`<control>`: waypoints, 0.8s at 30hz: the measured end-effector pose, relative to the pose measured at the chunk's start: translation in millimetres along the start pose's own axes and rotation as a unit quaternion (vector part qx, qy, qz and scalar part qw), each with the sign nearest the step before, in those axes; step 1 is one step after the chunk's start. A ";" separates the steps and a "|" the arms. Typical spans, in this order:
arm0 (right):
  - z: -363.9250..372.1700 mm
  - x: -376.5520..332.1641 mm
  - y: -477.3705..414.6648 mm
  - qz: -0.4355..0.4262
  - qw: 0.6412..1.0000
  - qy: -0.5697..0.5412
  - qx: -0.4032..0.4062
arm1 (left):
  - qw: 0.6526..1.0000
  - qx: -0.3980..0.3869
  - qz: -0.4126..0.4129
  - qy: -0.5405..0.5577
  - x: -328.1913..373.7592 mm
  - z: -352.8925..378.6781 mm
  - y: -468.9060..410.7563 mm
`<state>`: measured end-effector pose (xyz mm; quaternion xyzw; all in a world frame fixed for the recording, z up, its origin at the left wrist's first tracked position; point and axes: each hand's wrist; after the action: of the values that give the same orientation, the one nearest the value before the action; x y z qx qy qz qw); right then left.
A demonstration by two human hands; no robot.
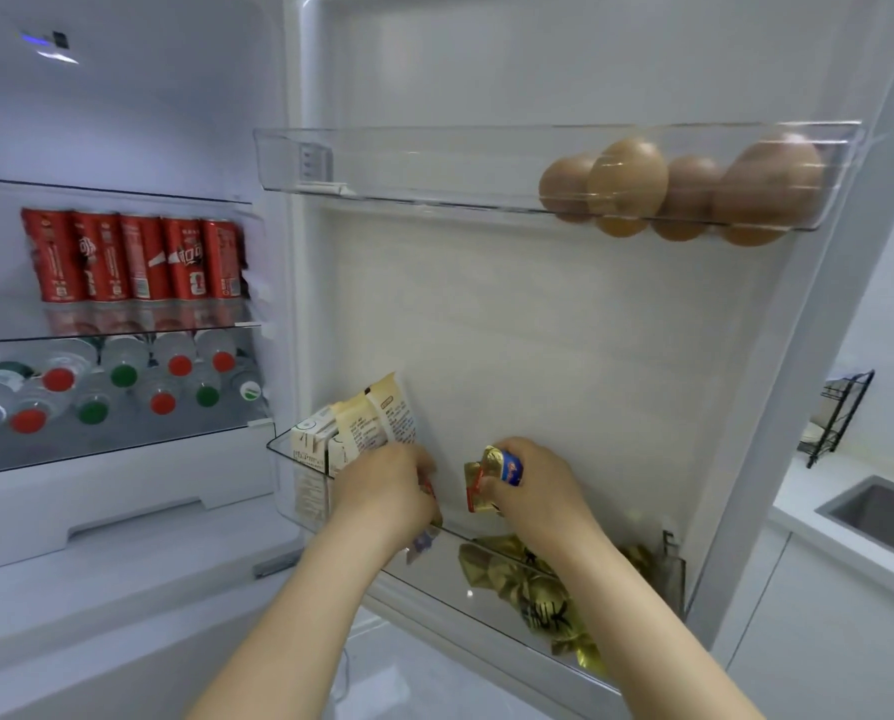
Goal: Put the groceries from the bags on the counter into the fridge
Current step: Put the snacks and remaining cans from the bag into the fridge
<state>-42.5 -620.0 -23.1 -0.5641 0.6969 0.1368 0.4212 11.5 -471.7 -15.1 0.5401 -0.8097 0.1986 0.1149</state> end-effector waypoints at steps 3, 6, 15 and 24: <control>1.7 0.3 1.8 0.005 1.000 -0.015 -0.014 | 1.000 0.017 -0.001 0.003 -2.6 1.4 0.4; 4.1 0.8 3.0 0.012 0.999 -0.034 -0.026 | 0.999 0.035 0.004 0.018 -5.8 3.4 2.6; 5.9 2.3 1.6 0.019 0.998 -0.062 -0.024 | 0.996 0.076 0.019 0.048 -6.5 6.3 7.2; -7.1 -5.2 8.0 -0.011 0.999 -0.047 0.015 | 0.995 0.075 0.010 0.058 -7.9 6.1 4.1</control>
<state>-52.7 -618.6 -17.2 -0.5587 0.6718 0.1482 0.4632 11.0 -466.5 -24.5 0.5269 -0.7898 0.2906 0.1192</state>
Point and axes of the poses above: each hand's wrist, its own y-axis away from the middle knuckle, its own z-axis out of the palm, x = y × z, and after that the axes turned 2 degrees about -y, right-handed
